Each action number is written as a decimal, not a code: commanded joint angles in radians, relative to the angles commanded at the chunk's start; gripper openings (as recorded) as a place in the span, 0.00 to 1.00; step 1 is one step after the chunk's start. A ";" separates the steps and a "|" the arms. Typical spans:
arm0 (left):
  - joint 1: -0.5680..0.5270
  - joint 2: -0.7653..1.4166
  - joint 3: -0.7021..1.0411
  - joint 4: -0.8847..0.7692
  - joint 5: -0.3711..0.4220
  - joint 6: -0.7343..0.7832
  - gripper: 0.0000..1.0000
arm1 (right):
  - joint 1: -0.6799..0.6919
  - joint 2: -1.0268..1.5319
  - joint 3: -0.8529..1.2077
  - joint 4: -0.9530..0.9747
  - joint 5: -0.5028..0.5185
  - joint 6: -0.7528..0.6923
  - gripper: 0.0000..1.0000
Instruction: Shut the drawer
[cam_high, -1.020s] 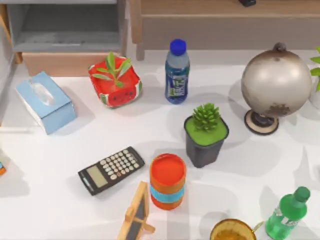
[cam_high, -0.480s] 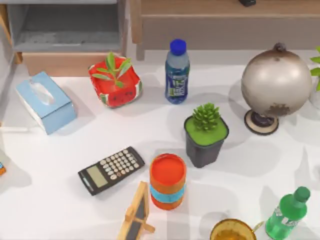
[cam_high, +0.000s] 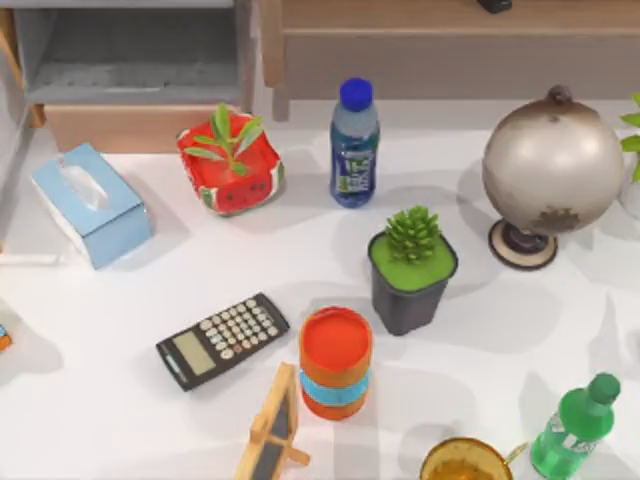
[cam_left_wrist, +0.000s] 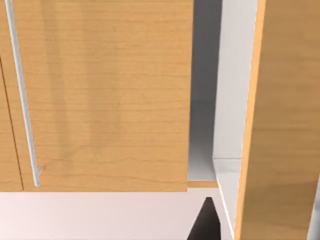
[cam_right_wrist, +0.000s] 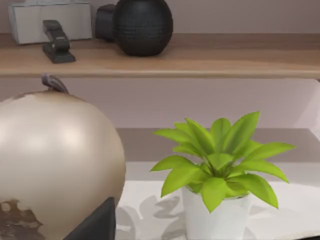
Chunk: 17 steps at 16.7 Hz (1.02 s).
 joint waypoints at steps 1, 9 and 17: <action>0.000 0.000 0.000 0.000 0.000 0.000 0.17 | 0.000 0.000 0.000 0.000 0.000 0.000 1.00; 0.000 0.000 0.000 0.000 0.000 0.000 0.00 | 0.000 0.000 0.000 0.000 0.000 0.000 1.00; -0.059 0.059 0.118 -0.071 -0.061 -0.004 0.00 | 0.000 0.000 0.000 0.000 0.000 0.000 1.00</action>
